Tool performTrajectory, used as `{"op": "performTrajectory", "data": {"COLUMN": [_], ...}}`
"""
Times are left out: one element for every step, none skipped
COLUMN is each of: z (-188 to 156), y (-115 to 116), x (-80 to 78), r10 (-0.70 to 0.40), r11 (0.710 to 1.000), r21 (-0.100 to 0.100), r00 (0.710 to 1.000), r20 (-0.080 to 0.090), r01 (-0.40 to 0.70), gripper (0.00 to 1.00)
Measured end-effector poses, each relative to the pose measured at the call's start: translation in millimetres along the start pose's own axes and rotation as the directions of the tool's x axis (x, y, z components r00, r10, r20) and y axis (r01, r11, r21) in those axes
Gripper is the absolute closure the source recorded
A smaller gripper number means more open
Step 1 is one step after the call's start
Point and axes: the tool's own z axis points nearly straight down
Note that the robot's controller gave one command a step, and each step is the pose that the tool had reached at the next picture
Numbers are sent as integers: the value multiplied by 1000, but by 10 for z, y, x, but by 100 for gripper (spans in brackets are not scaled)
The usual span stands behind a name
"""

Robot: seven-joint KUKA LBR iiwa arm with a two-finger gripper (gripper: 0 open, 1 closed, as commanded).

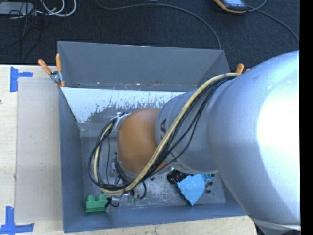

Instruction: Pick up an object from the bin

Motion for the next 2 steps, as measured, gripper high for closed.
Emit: {"op": "performTrajectory", "data": {"z": [203, 340], "y": [237, 306], "x": [46, 44], "r10": [-268, 12], "r11": [963, 1000], "r21": [-2, 7], "r00": [963, 1000], "r20": [6, -6], "r01": [268, -12], "gripper": [0, 100]}}
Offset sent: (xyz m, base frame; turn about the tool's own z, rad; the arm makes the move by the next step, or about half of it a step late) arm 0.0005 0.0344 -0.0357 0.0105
